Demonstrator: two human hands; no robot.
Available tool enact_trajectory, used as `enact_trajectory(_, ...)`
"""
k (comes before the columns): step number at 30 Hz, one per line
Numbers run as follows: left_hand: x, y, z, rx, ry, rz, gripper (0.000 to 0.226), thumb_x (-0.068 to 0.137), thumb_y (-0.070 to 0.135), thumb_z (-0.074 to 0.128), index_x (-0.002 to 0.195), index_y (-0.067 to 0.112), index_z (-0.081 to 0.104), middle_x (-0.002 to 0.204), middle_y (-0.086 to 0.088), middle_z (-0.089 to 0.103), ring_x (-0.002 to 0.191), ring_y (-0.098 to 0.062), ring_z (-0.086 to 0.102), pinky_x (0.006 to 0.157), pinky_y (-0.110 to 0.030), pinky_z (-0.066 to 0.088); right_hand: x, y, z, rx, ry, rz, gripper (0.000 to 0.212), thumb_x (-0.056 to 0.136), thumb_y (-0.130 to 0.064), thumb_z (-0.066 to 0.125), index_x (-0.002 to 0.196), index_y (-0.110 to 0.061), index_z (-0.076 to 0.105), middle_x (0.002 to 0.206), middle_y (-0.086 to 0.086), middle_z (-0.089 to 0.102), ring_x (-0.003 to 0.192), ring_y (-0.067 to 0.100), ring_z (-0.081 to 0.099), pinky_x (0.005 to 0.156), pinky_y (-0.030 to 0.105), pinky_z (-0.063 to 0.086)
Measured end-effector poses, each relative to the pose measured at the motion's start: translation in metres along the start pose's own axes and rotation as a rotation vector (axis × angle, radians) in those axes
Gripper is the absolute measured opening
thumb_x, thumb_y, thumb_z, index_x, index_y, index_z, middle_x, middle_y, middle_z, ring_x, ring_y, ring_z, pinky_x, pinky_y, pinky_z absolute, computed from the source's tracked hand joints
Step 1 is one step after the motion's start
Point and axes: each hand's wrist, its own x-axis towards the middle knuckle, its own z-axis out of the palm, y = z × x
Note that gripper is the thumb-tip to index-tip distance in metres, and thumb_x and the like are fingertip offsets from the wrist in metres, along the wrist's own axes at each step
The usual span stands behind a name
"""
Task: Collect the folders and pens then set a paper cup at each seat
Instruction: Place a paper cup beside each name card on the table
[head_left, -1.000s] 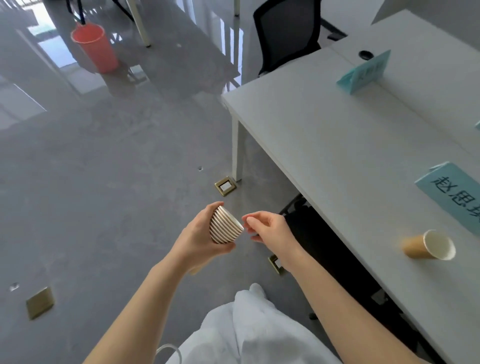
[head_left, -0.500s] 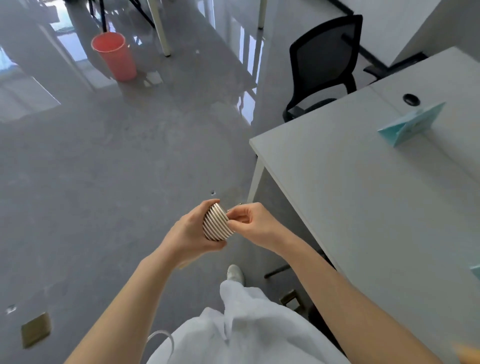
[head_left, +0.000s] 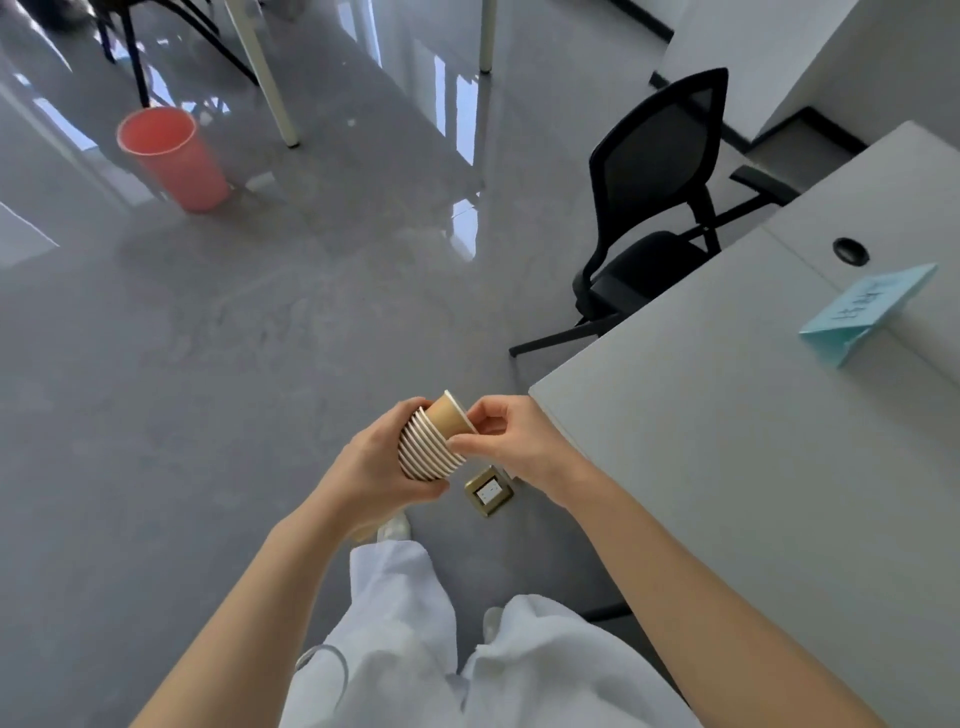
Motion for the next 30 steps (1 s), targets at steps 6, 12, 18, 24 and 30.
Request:
enact_trajectory(6,0.087,-0.005,-0.077,0.065,-0.115,0.112,0.083,0.050,0.045,0.076,0.126,0.043,0.042,0.103,0.021,0.058,0.092,-0.008,0.060,0.080,-0.037,0.054,0.069,-0.049,-0.001,0.062,0.193,0.085,0.057,0.076,-0.033,0.080,0.126,-0.027,0.053,0.129,-0.007,0.055,0.117,0.010,0.052,0.092,0.025,0.044)
enact_trajectory(12,0.168,0.007,-0.120,0.081,-0.179,0.223,0.083,0.051,0.045,0.076,0.127,0.044,0.042,0.108,0.020,0.057,0.093,-0.008,0.058,0.080,-0.033,0.054,0.123,-0.067,-0.001,0.458,0.323,0.245,0.078,0.078,-0.043,0.074,0.142,-0.024,0.035,0.132,0.000,0.055,0.119,0.016,0.055,0.104,0.039,0.045)
enact_trajectory(18,0.240,0.026,-0.127,0.099,-0.290,0.283,0.081,0.051,0.046,0.074,0.125,0.049,0.040,0.108,0.023,0.056,0.096,-0.006,0.058,0.081,-0.033,0.053,0.165,-0.071,-0.029,0.717,0.480,0.190,0.052,0.080,-0.035,0.075,0.126,-0.022,0.055,0.122,0.000,0.065,0.114,0.017,0.062,0.101,0.038,0.049)
enact_trajectory(24,0.322,0.056,-0.124,0.106,-0.319,0.295,0.078,0.055,0.036,0.080,0.123,0.048,0.044,0.105,0.022,0.057,0.093,-0.006,0.058,0.076,-0.025,0.051,0.220,-0.076,-0.095,1.117,0.672,0.101,0.058,0.082,-0.024,0.073,0.132,-0.009,0.048,0.127,0.016,0.059,0.114,0.028,0.062,0.095,0.044,0.053)
enact_trajectory(30,0.403,0.109,-0.114,0.105,-0.350,0.339,0.080,0.061,0.026,0.085,0.128,0.042,0.044,0.101,0.021,0.054,0.091,-0.003,0.055,0.072,-0.018,0.047,0.262,-0.079,-0.177,1.114,0.849,0.095,0.055,0.084,-0.026,0.072,0.131,-0.013,0.048,0.127,0.013,0.057,0.113,0.027,0.061,0.094,0.046,0.054)
